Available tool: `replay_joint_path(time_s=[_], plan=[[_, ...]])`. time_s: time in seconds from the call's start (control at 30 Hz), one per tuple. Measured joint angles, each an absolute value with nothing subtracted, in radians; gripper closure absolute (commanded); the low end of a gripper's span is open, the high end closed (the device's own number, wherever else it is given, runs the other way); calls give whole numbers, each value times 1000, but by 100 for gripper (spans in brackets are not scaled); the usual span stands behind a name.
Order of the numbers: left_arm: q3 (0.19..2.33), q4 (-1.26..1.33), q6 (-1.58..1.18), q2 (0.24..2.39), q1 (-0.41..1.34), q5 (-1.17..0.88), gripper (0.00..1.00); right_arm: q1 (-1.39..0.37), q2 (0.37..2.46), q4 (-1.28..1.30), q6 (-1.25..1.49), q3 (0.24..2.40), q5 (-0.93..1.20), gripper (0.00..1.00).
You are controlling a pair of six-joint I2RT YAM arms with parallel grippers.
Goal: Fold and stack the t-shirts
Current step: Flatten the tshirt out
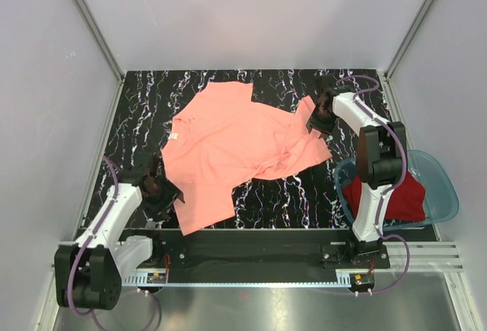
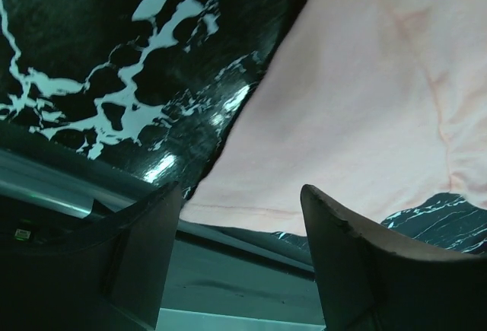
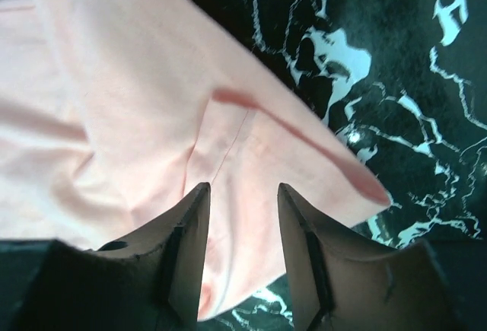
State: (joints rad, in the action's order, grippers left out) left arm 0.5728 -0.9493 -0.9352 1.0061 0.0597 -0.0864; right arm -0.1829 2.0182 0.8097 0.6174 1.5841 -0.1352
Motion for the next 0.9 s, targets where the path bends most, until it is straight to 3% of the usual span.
replay_joint_path(time_s=[0.27,0.57,0.9], plan=[[522,-865,-965,995,60,-131,38,-183,1981,807,619,1555,-83,53],[576,-816,-939,1061,63,-113,43,-183,2018,870,795,1636,-134,68],[651,-801,-896,1126,114,-86,43,-183,2163,929,955,1751,-174,64]])
